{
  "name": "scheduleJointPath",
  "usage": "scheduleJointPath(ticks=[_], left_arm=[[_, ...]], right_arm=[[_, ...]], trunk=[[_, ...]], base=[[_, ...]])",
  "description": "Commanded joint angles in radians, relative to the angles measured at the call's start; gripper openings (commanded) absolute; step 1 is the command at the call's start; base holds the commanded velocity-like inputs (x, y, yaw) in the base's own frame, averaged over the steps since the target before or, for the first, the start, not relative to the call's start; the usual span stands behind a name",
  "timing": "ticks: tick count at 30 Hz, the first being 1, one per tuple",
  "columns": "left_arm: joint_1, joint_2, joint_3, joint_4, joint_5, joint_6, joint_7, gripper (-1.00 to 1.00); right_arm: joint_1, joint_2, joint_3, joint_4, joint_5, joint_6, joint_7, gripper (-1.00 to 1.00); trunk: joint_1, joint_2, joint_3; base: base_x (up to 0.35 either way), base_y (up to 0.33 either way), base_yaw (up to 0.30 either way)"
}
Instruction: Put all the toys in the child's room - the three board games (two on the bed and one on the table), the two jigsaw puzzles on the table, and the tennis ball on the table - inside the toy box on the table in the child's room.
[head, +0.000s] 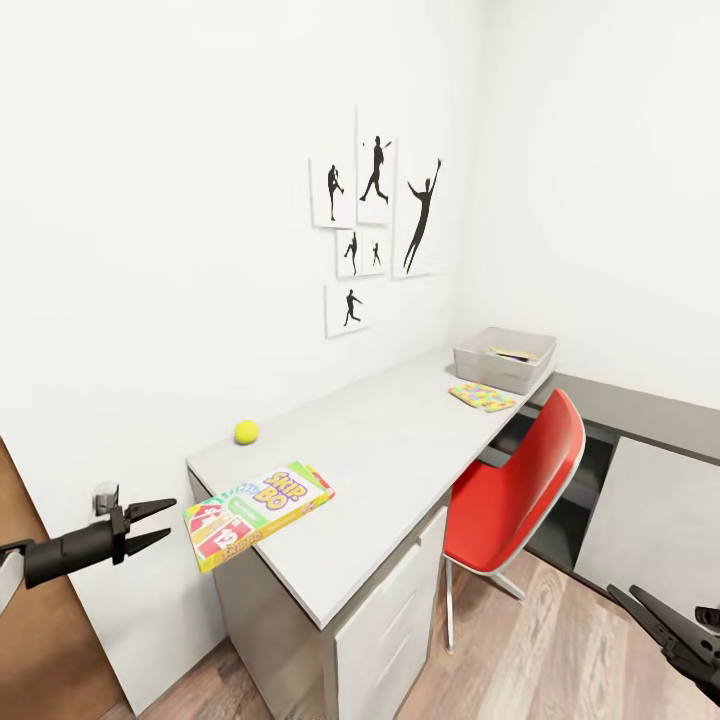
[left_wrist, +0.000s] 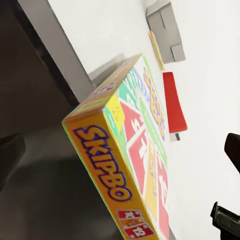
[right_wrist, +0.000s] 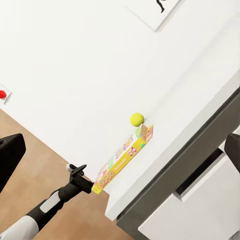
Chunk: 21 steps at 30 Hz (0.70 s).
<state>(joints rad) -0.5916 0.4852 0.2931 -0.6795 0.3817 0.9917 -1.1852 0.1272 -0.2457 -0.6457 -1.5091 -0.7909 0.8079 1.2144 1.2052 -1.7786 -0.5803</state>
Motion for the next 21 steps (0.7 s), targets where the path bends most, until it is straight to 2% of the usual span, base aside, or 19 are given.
scheduleJointPath(ticks=[1, 21], left_arm=[[-0.001, 0.000, 0.001, 0.001, 0.001, 0.006, -0.002, 1.00], [-0.001, -0.004, 0.003, 0.007, 0.000, 0.004, -0.002, 1.00]], right_arm=[[0.000, -0.001, 0.000, 0.000, -0.005, 0.007, -0.001, 1.00], [0.000, 0.002, 0.000, 0.000, -0.005, 0.007, -0.001, 1.00]], trunk=[[0.000, 0.000, -0.001], [0.000, 0.000, -0.001]], base=[[0.000, 0.000, 0.000], [0.000, 0.000, 0.000]])
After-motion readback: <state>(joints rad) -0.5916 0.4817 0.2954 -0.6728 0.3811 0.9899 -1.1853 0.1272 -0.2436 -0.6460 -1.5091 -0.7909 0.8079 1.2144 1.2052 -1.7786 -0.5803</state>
